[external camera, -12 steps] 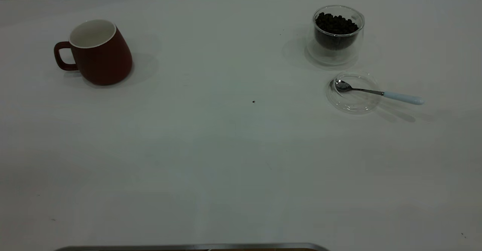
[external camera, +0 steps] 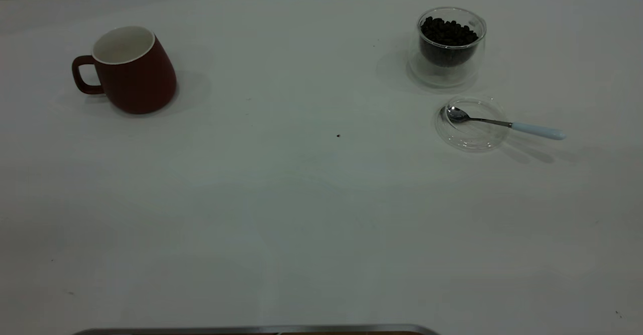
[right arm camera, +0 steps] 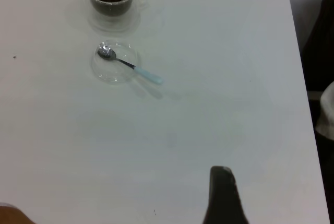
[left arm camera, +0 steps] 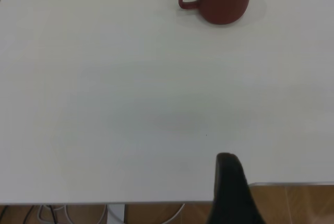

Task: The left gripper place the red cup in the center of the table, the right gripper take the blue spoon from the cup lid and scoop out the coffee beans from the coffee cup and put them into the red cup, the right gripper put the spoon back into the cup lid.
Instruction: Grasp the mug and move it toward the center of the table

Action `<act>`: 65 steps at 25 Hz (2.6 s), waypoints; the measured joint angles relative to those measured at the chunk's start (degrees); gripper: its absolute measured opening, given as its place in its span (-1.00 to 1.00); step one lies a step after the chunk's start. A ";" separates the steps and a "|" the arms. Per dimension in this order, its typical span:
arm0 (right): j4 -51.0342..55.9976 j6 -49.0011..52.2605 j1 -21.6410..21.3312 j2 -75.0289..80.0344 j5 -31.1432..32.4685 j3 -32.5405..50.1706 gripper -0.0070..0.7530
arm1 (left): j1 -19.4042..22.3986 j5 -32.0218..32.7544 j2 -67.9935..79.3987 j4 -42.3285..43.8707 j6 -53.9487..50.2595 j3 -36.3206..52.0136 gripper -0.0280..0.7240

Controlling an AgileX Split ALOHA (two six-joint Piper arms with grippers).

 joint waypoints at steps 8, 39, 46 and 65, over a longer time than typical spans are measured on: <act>0.00 0.00 0.00 0.00 0.00 0.00 0.45 | 0.00 0.00 0.00 0.00 0.00 0.00 0.49; 0.00 0.05 0.00 0.00 0.00 0.00 0.46 | 0.00 -6.91 22.27 -0.38 0.65 -11.79 0.49; 0.00 0.11 0.00 0.00 0.00 0.00 0.46 | 0.00 -17.75 47.70 -0.58 9.12 -18.08 0.49; 0.00 0.11 0.00 0.00 0.00 0.00 0.46 | 0.00 -25.31 99.38 -5.22 35.52 -48.65 0.49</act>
